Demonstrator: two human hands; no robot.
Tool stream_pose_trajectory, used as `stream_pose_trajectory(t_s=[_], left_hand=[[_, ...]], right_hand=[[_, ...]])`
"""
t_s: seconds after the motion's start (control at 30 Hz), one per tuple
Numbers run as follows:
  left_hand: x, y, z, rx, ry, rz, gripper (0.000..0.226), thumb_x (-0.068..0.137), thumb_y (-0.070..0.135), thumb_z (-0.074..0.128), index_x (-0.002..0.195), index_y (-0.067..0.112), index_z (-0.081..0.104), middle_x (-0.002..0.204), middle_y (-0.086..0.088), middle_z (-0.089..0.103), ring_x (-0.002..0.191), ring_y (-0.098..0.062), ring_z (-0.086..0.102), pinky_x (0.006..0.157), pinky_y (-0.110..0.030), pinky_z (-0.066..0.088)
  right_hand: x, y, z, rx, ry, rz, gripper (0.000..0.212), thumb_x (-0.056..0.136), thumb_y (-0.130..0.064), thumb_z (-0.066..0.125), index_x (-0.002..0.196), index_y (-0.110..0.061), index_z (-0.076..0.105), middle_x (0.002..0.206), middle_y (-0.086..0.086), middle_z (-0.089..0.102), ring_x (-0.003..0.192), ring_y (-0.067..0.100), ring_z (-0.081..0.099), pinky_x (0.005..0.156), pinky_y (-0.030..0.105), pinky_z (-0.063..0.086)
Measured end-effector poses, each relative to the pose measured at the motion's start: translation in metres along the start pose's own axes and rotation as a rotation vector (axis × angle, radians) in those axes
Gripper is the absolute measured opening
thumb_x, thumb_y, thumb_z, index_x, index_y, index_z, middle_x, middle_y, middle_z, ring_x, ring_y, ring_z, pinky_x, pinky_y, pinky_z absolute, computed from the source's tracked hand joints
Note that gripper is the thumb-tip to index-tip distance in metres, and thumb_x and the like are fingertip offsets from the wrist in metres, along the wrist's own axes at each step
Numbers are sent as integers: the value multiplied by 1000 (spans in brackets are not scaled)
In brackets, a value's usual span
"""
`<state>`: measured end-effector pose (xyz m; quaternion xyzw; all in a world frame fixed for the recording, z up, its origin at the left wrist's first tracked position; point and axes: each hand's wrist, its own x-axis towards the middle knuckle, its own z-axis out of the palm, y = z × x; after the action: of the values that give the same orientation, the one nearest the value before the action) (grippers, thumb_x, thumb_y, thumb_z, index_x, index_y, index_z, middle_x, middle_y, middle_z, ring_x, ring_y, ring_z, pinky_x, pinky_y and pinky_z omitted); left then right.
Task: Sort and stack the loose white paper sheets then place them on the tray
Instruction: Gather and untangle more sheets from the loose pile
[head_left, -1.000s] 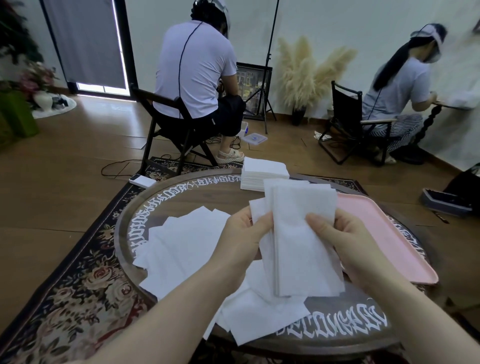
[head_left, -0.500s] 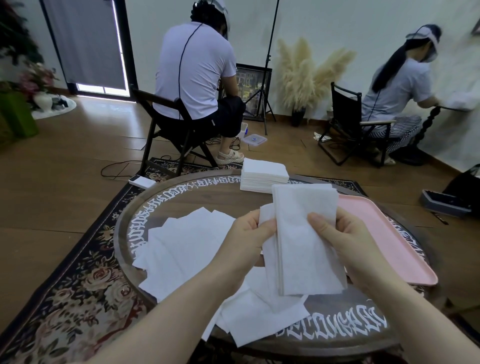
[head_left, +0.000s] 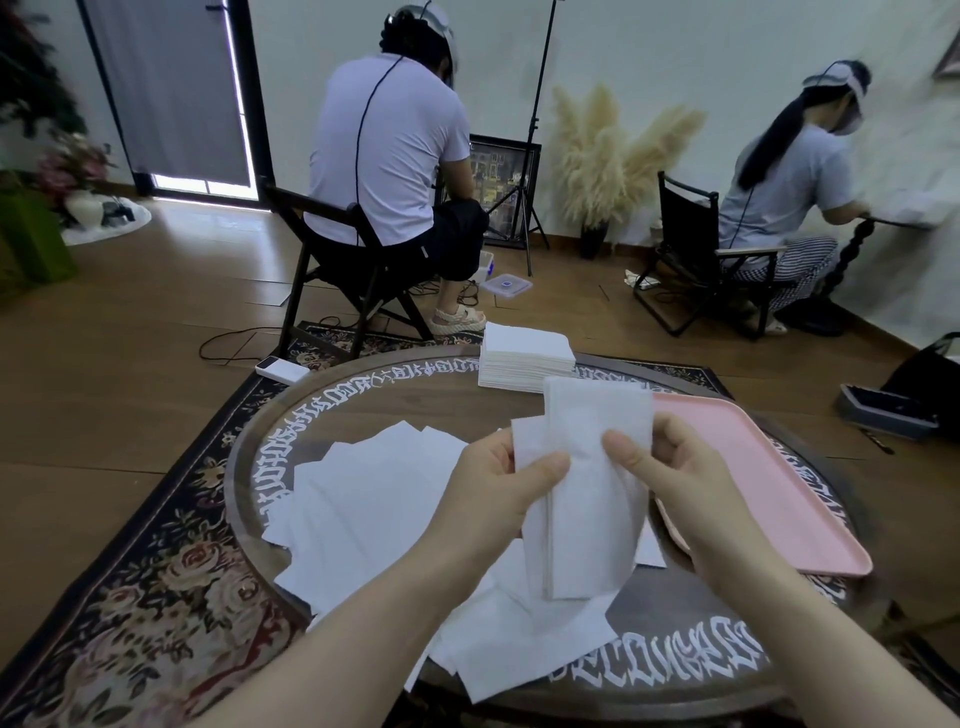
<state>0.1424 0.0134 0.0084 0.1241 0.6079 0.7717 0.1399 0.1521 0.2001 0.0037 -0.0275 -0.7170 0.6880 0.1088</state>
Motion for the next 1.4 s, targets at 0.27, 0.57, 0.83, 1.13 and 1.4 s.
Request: stream_pose_trajectory(t_s=[0.27, 0.57, 0.83, 1.13, 1.4], left_hand=[[0, 1, 1, -3, 41, -6, 13, 94, 8, 61, 96, 16, 71, 82, 4, 76, 64, -6, 68, 50, -14, 46], [5, -3, -3, -97, 236, -51, 14, 95, 20, 62, 95, 15, 75, 91, -4, 77, 74, -15, 70, 59, -26, 53], [11, 2, -11, -112, 236, -120, 29, 105, 22, 42, 102, 11, 69, 99, -9, 73, 84, -22, 65, 74, -35, 56], [8, 7, -3, -167, 39, -168, 30, 95, 18, 51, 110, 0, 70, 91, -11, 71, 77, -22, 66, 62, -30, 56], [7, 7, -5, -155, 25, -165, 33, 96, 15, 44, 108, 2, 71, 99, -16, 74, 82, -23, 69, 69, -38, 58]], right_hand=[[6, 0, -7, 192, -171, 33, 65, 56, -46, 93, 110, -17, 73, 118, 15, 71, 109, 35, 67, 97, 48, 52], [1, 8, 8, 102, -2, 23, 38, 71, -37, 75, 102, -14, 75, 106, 7, 76, 99, 24, 72, 79, 34, 58], [-2, -7, -3, 173, -60, -70, 31, 73, -32, 69, 97, -13, 76, 94, 5, 77, 83, 19, 74, 64, 27, 58], [-6, 1, 10, -23, -116, 63, 44, 71, -38, 70, 108, -16, 69, 99, 6, 77, 85, 25, 74, 69, 35, 57], [-7, -2, 12, -117, -100, 31, 24, 80, -30, 67, 101, -20, 71, 93, 3, 77, 79, 19, 73, 72, 36, 56]])
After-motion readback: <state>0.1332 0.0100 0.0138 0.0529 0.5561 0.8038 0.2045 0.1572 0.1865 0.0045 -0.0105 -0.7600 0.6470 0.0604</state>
